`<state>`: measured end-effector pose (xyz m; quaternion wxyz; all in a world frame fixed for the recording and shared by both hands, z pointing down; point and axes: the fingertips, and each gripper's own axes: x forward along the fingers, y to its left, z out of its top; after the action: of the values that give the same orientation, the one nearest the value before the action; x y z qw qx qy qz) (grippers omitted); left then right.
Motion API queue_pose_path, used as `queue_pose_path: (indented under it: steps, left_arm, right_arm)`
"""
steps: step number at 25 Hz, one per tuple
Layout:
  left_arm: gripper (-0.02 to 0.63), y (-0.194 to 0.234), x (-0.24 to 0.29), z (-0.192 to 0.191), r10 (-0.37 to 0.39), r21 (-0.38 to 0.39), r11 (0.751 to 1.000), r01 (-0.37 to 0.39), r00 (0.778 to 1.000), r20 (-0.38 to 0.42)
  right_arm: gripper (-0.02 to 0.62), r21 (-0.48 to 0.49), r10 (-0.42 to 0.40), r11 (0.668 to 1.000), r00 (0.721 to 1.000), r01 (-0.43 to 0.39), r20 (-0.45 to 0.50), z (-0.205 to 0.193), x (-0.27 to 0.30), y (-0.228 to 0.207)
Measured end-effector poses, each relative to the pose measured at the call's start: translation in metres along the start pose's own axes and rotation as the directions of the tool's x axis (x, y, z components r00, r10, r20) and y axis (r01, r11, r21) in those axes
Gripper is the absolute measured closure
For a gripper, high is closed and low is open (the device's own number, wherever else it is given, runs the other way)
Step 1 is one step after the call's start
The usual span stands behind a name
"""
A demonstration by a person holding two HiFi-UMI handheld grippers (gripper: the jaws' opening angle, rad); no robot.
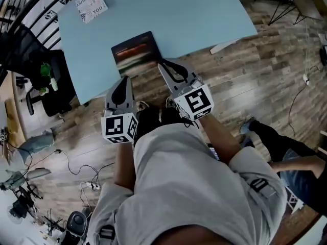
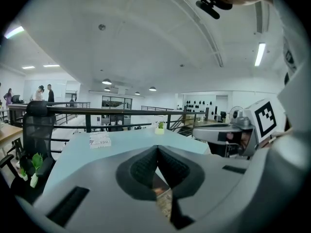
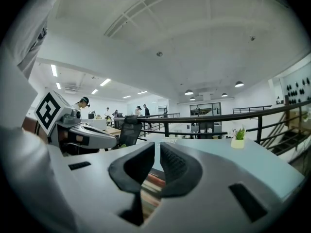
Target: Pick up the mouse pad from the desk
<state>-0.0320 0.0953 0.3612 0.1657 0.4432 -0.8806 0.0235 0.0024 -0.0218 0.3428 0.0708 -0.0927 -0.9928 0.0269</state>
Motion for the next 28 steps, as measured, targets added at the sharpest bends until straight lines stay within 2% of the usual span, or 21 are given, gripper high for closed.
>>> queue_pose_path:
  steps: [4, 7, 10, 14, 17, 21, 24, 28]
  left_arm:
    - [0.594, 0.008, 0.036, -0.003, -0.069, 0.012, 0.997, 0.07, 0.997, -0.036]
    - [0.594, 0.009, 0.065, -0.004, -0.148, 0.035, 0.988, 0.15, 0.987, -0.071]
    - [0.594, 0.008, 0.093, -0.004, -0.23, 0.066, 0.969, 0.239, 0.966, -0.116]
    - [0.594, 0.006, 0.126, -0.011, -0.329, 0.081, 0.934, 0.348, 0.927, -0.179]
    - [0.594, 0.0, 0.146, -0.023, -0.401, 0.095, 0.896, 0.433, 0.884, -0.242]
    - [0.594, -0.02, 0.166, -0.041, -0.501, 0.116, 0.816, 0.566, 0.794, -0.344]
    - [0.594, -0.035, 0.178, -0.052, -0.548, 0.13, 0.759, 0.637, 0.735, -0.399]
    - [0.594, -0.048, 0.189, -0.076, -0.577, 0.134, 0.7, 0.702, 0.666, -0.473]
  right_arm:
    - [0.555, 0.029, -0.029, 0.999, 0.999, 0.03, -0.018, -0.011, 0.019, -0.015]
    - [0.555, 0.054, -0.087, 0.995, 0.995, 0.089, -0.038, -0.02, 0.03, -0.031]
    - [0.555, 0.091, -0.154, 0.983, 0.986, 0.159, -0.057, -0.029, 0.038, -0.049]
    - [0.555, 0.131, -0.215, 0.965, 0.971, 0.227, -0.099, -0.047, 0.047, -0.068]
    - [0.555, 0.191, -0.236, 0.948, 0.965, 0.254, -0.112, -0.059, 0.051, -0.074]
    - [0.555, 0.242, -0.3, 0.914, 0.944, 0.326, -0.14, -0.08, 0.042, -0.079]
    - [0.555, 0.306, -0.367, 0.862, 0.915, 0.403, -0.169, -0.102, 0.029, -0.086]
    - [0.557, 0.41, -0.423, 0.78, 0.881, 0.473, -0.211, -0.137, 0.017, -0.086]
